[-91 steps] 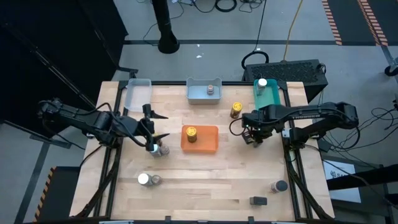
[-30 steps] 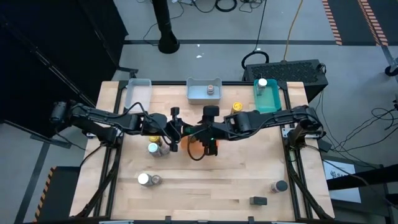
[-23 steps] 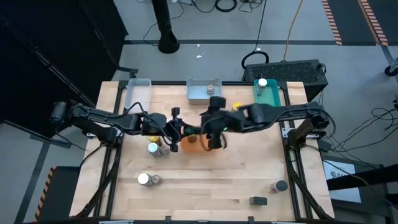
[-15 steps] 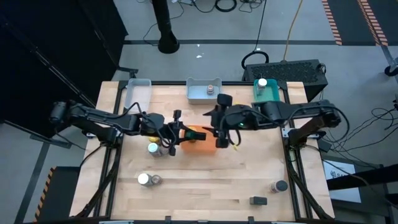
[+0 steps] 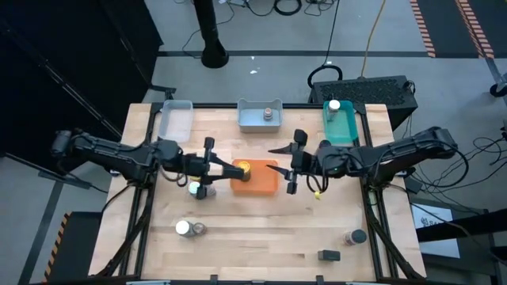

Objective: Sort spices by type
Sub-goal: Put the top black seasoning can into the transparent bin

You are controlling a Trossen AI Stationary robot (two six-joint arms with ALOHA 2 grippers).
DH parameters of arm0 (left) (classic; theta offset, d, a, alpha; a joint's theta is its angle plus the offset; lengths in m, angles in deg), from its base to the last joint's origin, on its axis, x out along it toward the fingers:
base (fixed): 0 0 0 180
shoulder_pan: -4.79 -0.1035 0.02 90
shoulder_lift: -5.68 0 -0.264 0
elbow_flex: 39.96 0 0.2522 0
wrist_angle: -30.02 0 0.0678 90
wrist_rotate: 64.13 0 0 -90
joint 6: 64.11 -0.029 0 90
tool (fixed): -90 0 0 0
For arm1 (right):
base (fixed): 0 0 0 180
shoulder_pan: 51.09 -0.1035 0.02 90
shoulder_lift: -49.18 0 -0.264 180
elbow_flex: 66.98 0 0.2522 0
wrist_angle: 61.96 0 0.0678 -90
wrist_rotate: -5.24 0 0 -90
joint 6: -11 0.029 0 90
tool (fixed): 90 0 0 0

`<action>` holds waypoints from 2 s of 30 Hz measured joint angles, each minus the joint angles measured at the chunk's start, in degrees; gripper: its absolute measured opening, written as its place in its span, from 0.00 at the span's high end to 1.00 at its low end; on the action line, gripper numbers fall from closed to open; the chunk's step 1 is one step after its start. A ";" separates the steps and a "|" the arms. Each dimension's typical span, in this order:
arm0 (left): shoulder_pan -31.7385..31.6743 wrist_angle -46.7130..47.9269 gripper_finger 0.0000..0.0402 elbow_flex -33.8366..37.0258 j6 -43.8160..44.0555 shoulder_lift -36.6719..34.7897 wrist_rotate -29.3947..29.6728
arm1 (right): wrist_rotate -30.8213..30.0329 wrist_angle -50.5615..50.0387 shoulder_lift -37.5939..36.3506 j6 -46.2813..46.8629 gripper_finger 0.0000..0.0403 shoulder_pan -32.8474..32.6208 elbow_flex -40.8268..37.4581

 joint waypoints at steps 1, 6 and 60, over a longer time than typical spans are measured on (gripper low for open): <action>0.01 -1.49 0.69 0.88 -0.33 -0.46 -0.29 | 0.00 0.75 0.45 -0.05 0.56 -0.02 -0.49; -0.05 -3.63 0.69 1.37 -0.53 -0.83 -0.59 | 0.11 4.99 3.79 -2.18 0.56 0.00 -0.70; -1.39 0.42 0.58 1.28 3.19 0.51 5.34 | 14.14 21.64 21.60 -15.56 0.81 4.24 9.90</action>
